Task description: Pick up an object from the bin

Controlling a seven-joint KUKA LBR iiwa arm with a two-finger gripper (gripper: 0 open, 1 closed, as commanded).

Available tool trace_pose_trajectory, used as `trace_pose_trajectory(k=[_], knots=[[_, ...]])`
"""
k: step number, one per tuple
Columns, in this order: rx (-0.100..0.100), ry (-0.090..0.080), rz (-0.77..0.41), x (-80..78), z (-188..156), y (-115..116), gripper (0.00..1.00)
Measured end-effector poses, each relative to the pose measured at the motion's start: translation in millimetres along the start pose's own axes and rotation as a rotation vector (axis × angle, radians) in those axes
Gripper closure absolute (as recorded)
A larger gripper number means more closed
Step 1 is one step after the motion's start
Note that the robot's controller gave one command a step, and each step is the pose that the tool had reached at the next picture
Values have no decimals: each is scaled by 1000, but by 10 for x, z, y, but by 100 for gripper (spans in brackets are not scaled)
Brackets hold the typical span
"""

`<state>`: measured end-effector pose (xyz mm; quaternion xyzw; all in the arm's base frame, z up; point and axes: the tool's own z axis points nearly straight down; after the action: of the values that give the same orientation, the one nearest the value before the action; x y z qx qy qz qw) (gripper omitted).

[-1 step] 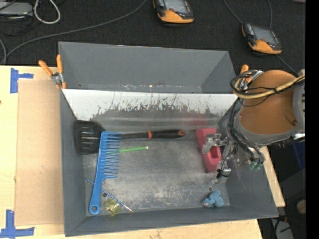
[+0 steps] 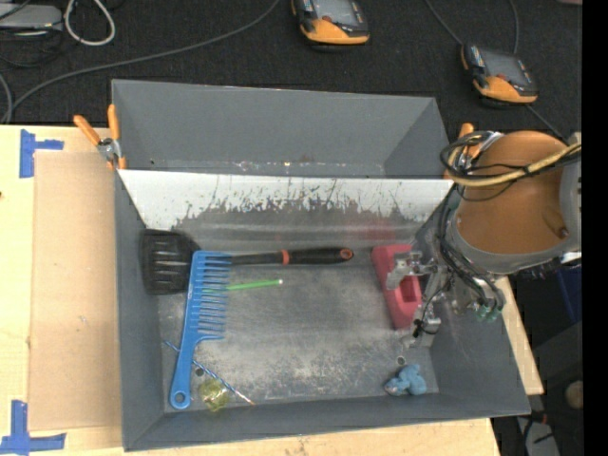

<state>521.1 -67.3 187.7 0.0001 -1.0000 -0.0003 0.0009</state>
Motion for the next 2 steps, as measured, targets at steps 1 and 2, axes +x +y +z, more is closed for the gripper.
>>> trace_pose_trajectory(k=[1,2], knots=[[-2,2,-223,301,737,-285,0],[0,-5,-365,474,618,-471,0]])
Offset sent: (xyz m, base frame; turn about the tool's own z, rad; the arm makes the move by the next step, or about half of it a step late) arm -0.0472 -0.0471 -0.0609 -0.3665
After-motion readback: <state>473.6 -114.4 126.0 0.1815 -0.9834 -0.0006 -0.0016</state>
